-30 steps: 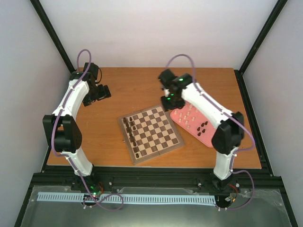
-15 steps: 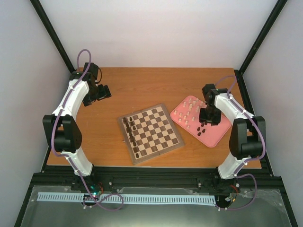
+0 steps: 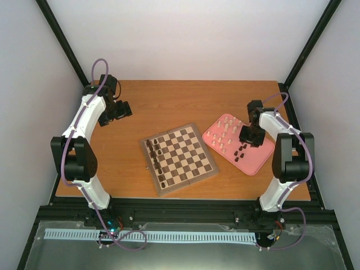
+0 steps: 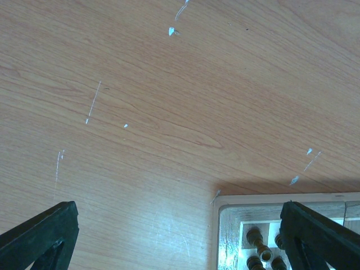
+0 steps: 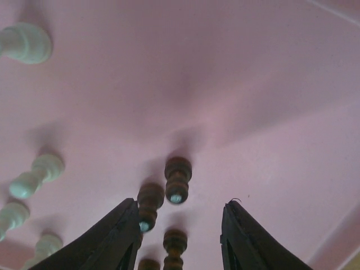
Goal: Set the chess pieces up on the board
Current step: Pick up the chess piece from the storage box.
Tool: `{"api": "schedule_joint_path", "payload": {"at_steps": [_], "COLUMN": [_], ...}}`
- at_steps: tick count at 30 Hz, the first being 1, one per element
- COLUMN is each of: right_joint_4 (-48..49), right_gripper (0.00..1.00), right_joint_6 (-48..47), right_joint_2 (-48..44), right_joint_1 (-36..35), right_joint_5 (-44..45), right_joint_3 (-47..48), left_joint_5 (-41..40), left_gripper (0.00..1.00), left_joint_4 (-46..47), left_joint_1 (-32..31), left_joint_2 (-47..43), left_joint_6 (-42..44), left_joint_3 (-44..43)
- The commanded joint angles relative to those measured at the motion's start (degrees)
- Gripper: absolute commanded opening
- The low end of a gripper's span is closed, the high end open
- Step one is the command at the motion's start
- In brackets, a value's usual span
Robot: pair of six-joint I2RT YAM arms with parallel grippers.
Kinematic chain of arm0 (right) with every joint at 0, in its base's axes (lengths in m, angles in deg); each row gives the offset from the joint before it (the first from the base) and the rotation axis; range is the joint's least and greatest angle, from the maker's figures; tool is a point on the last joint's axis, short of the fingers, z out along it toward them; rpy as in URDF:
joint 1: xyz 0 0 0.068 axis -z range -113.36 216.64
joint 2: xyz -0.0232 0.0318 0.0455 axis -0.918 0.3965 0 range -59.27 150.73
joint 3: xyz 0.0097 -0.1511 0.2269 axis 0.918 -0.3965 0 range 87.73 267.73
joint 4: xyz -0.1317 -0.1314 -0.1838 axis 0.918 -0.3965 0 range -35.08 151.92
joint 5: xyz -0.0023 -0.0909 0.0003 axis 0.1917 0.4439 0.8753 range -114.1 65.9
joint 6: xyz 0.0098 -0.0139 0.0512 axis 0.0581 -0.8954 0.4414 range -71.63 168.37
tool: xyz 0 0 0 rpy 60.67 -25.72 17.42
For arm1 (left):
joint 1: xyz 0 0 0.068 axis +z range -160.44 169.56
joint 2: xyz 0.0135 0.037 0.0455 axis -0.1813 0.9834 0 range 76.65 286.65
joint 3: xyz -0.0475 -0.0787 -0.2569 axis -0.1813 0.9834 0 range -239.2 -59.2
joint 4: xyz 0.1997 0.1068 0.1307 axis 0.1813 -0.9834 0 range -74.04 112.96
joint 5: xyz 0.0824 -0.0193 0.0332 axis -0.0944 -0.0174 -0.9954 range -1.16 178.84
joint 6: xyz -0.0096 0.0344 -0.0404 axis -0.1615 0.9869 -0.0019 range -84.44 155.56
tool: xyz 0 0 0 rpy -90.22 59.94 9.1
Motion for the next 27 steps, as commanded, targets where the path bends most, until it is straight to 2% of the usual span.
{"api": "schedule_joint_path", "payload": {"at_steps": [1,13,27], "right_joint_4": [3.4,5.3,4.5], "right_gripper": [0.41,0.35,0.03], "right_joint_6": [1.5,1.8,2.4], "right_joint_2": [2.4,6.7,6.4], "right_joint_1": [1.5,2.0,2.1], "right_joint_5": [-0.4,-2.1,-0.4], "right_joint_3": [0.5,1.7,2.0], "left_joint_5": [-0.5,-0.9,-0.5], "left_gripper": [1.0,1.0,1.0], "left_joint_4": [-0.5,-0.6,-0.5], "left_joint_1": [-0.4,-0.4,-0.3], "left_joint_2": [0.1,0.8,1.7], "left_joint_6": [0.3,0.4,0.3], "left_joint_3": [-1.9,-2.2,-2.4]}}
